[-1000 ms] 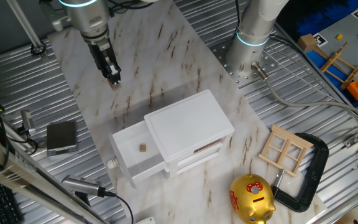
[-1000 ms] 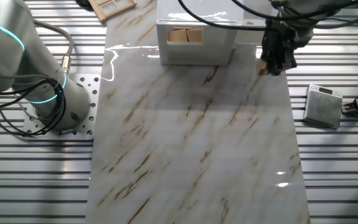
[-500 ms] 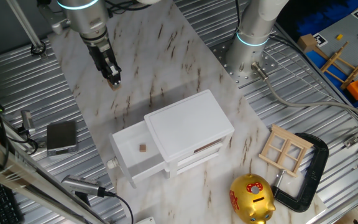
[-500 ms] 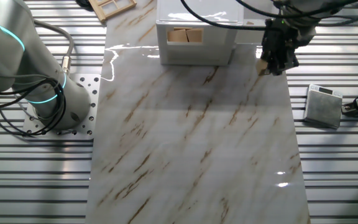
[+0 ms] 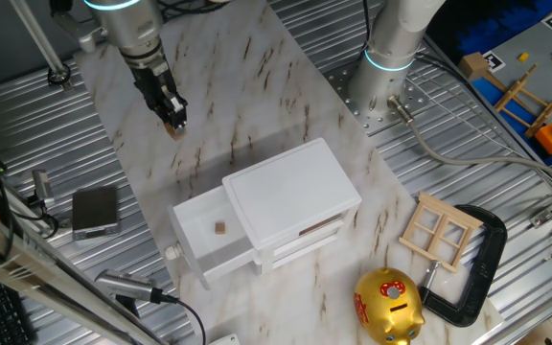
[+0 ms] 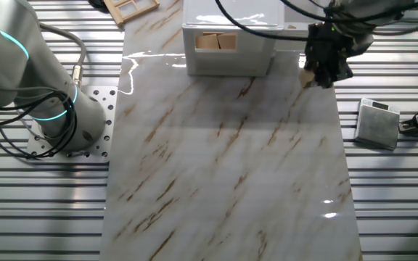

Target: Put things in the drawer

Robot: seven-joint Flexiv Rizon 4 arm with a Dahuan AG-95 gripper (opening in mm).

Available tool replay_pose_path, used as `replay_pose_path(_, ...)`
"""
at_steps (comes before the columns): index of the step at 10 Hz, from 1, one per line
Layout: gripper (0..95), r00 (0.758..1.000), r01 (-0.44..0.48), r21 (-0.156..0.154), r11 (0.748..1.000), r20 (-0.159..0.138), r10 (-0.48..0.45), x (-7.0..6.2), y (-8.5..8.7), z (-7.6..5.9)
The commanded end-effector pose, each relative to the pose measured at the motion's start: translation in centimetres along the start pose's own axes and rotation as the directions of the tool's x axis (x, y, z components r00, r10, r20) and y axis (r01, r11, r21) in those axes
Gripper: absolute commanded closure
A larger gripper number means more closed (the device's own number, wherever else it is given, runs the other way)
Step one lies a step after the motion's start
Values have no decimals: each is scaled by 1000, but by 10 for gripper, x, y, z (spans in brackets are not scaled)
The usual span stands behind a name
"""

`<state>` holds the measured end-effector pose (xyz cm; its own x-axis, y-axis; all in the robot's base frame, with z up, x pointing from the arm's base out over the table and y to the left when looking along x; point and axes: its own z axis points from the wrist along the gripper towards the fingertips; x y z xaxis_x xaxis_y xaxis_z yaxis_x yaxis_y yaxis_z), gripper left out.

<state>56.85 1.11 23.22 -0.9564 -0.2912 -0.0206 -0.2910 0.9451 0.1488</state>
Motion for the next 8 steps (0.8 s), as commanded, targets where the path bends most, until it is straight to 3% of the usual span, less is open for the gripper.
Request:
replay_pose_path(1, 950, 997, -80, -11, 997, 5, 80, -8, 17, -3)
replay_pose_path(4, 950, 993, -119, -15, 993, 0, 119, -19, 44, -15)
replay_pose_path(6, 950, 986, -168, -13, 986, -11, 168, -37, 72, -22)
replay_pose_path(8, 950, 979, -203, -14, 979, -11, 203, -52, 90, -20)
